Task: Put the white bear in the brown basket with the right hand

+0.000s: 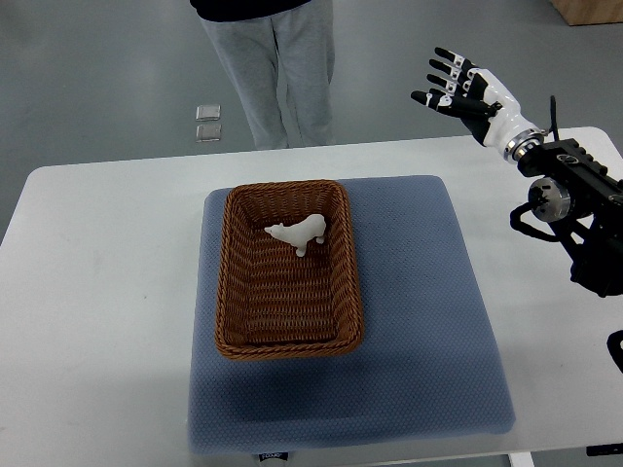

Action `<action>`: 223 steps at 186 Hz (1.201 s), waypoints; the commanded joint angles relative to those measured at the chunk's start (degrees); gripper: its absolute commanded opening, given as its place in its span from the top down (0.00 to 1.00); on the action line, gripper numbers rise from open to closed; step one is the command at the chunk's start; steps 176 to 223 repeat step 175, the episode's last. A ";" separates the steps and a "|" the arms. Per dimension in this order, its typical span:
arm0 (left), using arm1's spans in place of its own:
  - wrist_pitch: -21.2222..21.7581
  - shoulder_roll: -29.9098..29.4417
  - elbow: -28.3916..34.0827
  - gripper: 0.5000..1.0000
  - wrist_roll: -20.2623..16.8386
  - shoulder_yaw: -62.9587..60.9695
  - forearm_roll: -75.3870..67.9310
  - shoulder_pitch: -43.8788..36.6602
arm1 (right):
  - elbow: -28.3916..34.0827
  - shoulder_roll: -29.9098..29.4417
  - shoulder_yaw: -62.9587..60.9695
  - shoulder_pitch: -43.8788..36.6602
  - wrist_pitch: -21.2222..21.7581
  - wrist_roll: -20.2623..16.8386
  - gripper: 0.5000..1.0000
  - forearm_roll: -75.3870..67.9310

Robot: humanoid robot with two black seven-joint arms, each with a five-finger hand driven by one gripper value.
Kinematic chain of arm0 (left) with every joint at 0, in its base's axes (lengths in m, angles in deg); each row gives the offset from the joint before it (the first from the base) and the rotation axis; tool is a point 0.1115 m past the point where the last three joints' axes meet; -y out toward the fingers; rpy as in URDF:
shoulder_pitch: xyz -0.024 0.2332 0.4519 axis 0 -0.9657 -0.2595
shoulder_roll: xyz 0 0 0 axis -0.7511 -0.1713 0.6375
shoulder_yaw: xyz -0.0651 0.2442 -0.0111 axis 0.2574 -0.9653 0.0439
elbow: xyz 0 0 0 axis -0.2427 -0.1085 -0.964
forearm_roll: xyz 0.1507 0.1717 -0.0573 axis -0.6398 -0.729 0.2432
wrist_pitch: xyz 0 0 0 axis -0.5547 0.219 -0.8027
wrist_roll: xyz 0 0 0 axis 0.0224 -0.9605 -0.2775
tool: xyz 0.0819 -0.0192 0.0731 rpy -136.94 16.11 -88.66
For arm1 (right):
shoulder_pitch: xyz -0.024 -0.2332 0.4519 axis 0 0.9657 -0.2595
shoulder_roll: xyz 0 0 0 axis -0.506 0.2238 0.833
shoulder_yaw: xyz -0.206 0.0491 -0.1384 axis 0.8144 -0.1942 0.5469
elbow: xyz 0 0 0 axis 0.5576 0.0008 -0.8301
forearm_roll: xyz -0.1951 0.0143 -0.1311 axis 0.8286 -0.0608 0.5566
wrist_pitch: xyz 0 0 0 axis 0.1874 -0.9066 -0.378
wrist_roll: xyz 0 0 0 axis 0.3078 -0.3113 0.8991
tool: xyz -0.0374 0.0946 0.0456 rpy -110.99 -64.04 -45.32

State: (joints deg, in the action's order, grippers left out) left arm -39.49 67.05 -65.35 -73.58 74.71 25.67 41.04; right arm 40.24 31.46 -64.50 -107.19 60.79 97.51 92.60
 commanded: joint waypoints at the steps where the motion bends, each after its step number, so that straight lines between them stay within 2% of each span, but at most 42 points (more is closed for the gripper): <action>1: -0.03 0.00 0.00 0.00 0.00 0.00 0.00 0.01 | -0.97 -0.45 -0.41 1.36 -3.36 0.08 0.16 -10.83; 17: -0.02 0.00 0.00 0.00 0.00 0.09 0.00 0.01 | -1.77 -1.41 -0.41 2.06 -4.59 0.17 0.16 -14.62; 63: -0.03 0.00 0.00 0.00 0.00 0.00 0.00 0.01 | -3.00 -4.40 -0.68 5.14 -4.68 0.52 0.15 -15.50; 82: -0.02 0.00 0.00 0.00 0.00 0.00 0.00 0.01 | -3.00 -5.19 -0.68 6.19 -4.68 2.27 0.15 -15.50; 223: 0.06 0.00 0.00 0.00 0.00 0.00 0.00 0.01 | -2.82 -5.72 -0.76 6.20 -5.65 3.07 0.15 -15.68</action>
